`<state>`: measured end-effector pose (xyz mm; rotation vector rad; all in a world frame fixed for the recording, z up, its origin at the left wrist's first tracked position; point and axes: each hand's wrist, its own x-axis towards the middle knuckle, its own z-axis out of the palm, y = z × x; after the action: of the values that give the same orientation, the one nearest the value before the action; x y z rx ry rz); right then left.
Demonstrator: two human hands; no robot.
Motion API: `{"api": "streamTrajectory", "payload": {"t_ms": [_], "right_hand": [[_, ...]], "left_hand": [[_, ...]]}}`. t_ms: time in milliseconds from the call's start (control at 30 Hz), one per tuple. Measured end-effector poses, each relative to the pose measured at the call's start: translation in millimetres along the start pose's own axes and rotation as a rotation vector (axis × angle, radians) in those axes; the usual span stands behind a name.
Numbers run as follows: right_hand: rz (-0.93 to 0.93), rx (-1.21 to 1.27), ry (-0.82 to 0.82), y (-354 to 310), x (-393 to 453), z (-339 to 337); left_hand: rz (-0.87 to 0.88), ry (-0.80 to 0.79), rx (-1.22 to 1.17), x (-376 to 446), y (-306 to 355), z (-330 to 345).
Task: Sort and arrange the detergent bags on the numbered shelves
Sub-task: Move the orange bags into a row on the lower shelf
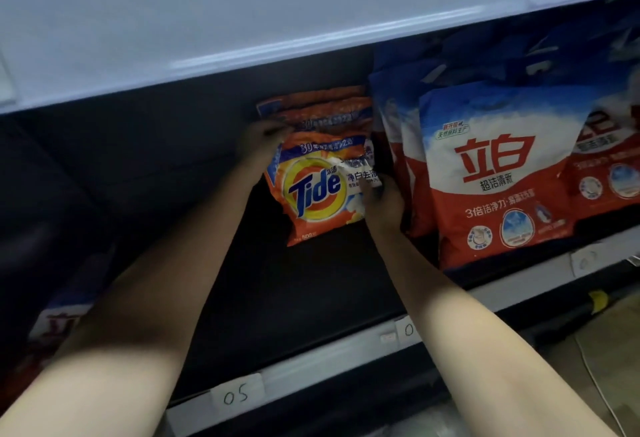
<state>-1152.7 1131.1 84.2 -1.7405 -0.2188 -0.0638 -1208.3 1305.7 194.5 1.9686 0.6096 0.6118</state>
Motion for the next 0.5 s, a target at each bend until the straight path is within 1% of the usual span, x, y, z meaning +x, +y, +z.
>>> {"api": "streamTrajectory", "payload": {"t_ms": [100,200,333,400,500], "right_hand": [[-0.043,-0.052,0.034,1,-9,-1],[-0.062,-0.143,0.037,3,-25,-6],[-0.117,-0.326,-0.032,4,-57,-22],[-0.176,-0.411,-0.096,4,-72,-34],[-0.233,-0.544,-0.227,1,-90,-53]], "left_hand": [[0.079,0.047,0.225,-9,-2,-3],[0.172,0.133,0.365,-30,-5,-6],[0.402,0.268,0.551,-72,-28,-7],[0.492,0.26,0.596,-98,-39,-3],[0.568,0.112,0.639,-139,-55,9]]}}
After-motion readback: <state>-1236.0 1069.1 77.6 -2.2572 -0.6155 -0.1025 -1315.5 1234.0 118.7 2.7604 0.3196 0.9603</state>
